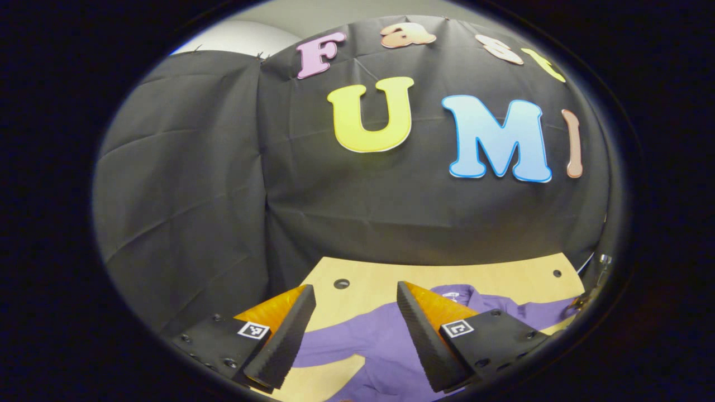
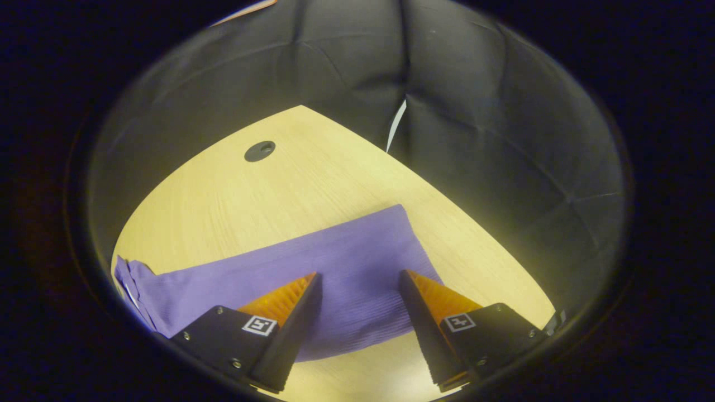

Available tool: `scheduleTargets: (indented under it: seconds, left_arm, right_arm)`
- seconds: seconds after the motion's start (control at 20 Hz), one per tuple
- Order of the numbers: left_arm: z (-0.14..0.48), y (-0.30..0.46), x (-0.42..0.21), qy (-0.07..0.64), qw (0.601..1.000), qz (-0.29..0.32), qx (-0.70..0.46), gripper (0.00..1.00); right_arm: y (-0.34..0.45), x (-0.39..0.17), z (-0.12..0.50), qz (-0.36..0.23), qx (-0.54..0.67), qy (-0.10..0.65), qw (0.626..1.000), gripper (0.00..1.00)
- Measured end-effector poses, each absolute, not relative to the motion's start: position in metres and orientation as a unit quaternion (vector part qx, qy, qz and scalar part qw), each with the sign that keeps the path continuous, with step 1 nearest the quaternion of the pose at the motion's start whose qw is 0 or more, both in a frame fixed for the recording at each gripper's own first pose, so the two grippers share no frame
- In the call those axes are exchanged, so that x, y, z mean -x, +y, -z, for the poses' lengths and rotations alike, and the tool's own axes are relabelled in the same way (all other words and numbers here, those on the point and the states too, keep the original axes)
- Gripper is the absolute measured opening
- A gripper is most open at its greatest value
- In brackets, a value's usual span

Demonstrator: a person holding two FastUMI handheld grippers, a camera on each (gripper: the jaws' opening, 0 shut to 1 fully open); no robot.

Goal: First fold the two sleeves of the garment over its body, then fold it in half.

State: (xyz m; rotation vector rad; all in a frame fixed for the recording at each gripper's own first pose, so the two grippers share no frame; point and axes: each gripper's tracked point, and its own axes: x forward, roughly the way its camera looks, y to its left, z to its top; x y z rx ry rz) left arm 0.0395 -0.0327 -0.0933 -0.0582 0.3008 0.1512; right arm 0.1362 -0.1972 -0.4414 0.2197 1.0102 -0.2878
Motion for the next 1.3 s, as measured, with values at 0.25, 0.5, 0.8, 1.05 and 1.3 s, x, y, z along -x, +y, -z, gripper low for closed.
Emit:
scheduleTargets:
  seconds: [0.25,0.5,0.8,1.05,1.3]
  left_arm:
    - [0.095,-0.012,-0.029,0.150,0.984,-0.093,0.032,0.94]
    - [0.097,0.005,-0.018,0.151,0.981,-0.112,0.047,0.94]
    - [0.095,0.020,-0.010,0.148,0.980,-0.122,0.046,0.94]
    - [0.096,0.022,-0.007,0.144,0.980,-0.120,0.060,0.96]
    - [0.092,0.031,0.003,0.134,0.982,-0.118,0.059,0.96]
  right_arm:
    - [-0.196,-0.139,0.439,0.145,-0.119,0.469,0.863,0.62]
    - [-0.193,-0.138,0.439,0.165,-0.151,0.475,0.851,0.04]
    - [-0.189,-0.142,0.435,0.166,-0.176,0.485,0.841,0.02]
    - [-0.183,-0.159,0.413,0.140,-0.193,0.462,0.854,0.01]
    - [-0.138,-0.177,0.360,0.087,-0.220,0.427,0.873,0.01]
